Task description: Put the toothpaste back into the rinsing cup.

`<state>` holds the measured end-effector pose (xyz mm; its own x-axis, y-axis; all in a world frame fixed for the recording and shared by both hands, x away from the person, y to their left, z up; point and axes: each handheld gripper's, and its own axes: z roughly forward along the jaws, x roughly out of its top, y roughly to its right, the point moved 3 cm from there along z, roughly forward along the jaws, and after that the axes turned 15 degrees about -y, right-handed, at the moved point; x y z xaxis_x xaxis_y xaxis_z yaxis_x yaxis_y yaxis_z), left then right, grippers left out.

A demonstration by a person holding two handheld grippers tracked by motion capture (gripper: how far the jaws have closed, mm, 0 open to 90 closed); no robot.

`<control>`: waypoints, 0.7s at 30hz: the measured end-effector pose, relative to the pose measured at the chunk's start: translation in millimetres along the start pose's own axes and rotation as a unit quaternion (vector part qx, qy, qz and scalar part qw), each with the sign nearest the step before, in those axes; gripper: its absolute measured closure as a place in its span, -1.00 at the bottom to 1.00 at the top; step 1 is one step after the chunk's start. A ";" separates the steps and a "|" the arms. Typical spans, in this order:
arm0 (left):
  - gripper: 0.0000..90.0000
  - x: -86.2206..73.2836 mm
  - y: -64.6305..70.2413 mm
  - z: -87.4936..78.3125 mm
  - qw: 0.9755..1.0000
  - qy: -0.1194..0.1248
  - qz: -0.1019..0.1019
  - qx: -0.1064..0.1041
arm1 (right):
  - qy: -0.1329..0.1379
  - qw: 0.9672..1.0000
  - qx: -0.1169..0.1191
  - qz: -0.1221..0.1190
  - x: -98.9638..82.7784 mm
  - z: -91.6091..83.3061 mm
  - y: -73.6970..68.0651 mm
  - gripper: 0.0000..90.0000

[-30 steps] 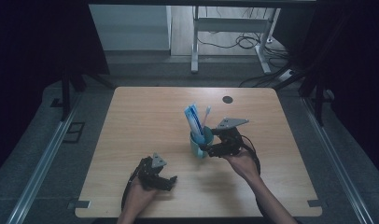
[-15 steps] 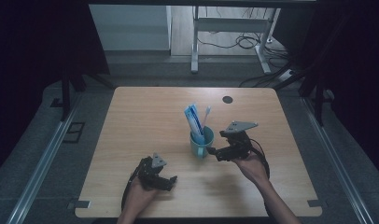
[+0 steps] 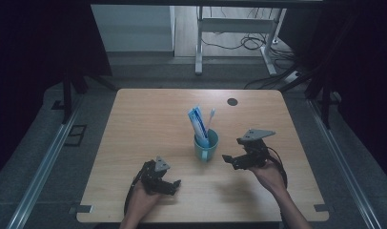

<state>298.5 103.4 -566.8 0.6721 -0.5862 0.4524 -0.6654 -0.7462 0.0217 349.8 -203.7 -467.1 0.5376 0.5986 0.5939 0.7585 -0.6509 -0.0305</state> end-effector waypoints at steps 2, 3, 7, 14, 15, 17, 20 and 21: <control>-0.95 0.0 0.0 0.0 1.000 0.000 0.000 0.000 | -0.003 1.000 -0.005 0.002 -5.3 -1.3 2.6 -0.79; -0.95 0.0 0.0 0.0 1.000 0.000 0.000 0.000 | -0.004 1.000 -0.007 0.003 -8.2 -2.2 4.0 -0.80; -0.94 0.0 -0.1 -0.1 1.000 -0.001 0.001 0.000 | -0.007 1.000 -0.016 0.013 -23.3 -4.8 11.2 -0.82; -0.95 -0.1 0.2 0.0 1.000 0.000 -0.001 -0.001 | -0.015 0.999 -0.030 0.024 -42.0 -6.4 20.3 -0.89; -0.95 0.0 0.3 0.1 1.000 0.000 -0.002 -0.001 | -0.016 0.999 -0.033 0.026 -45.3 -6.3 21.5 -0.90; -0.95 -0.1 0.3 0.0 1.000 0.000 -0.002 -0.001 | -0.020 0.999 -0.038 0.034 -55.4 -5.6 24.9 -0.93; -0.95 -0.1 0.3 0.0 1.000 0.000 -0.002 -0.001 | -0.022 0.998 -0.039 0.040 -62.4 -4.4 27.0 -0.95; -0.95 -0.1 0.3 0.0 1.000 0.000 -0.002 -0.001 | -0.026 0.998 -0.041 0.045 -69.5 -2.7 29.1 -0.98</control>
<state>298.1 103.3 -566.9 0.6746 -0.5838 0.4517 -0.6638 -0.7475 0.0253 333.5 -265.5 -507.1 0.6219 0.5581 0.5494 0.6749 -0.7378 -0.0145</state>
